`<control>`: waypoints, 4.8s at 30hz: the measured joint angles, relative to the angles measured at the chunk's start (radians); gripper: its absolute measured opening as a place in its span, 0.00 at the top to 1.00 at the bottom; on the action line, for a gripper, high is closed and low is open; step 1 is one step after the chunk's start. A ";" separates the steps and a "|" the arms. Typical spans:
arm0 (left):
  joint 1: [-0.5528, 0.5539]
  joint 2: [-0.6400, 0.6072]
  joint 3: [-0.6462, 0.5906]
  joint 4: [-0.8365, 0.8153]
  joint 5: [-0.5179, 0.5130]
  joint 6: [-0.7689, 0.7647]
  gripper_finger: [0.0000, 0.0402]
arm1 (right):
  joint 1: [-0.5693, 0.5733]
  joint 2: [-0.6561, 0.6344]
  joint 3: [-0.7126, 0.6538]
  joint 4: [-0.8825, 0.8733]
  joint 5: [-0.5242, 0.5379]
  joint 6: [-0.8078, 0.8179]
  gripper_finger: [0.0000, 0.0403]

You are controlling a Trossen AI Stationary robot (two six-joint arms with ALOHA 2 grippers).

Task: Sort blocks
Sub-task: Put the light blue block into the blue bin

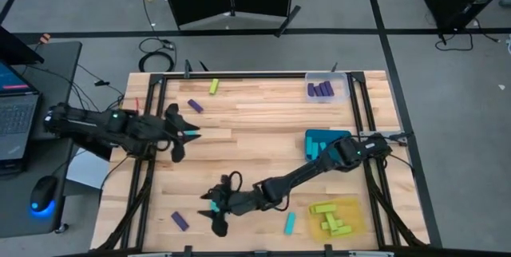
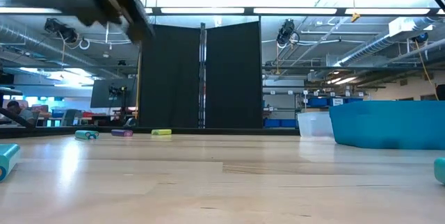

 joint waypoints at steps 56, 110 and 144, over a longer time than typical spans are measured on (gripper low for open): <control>0.000 -0.101 0.051 0.070 0.047 0.044 0.69 | 0.257 -0.016 0.471 -1.564 -0.311 1.190 0.39; 0.000 -0.085 0.050 0.107 0.004 -0.106 0.69 | 0.293 -0.015 0.242 -1.568 -0.309 -0.599 0.28; 0.000 0.044 0.050 0.160 -0.018 -0.193 0.69 | 0.285 -0.021 0.041 -1.357 -0.334 -0.709 0.49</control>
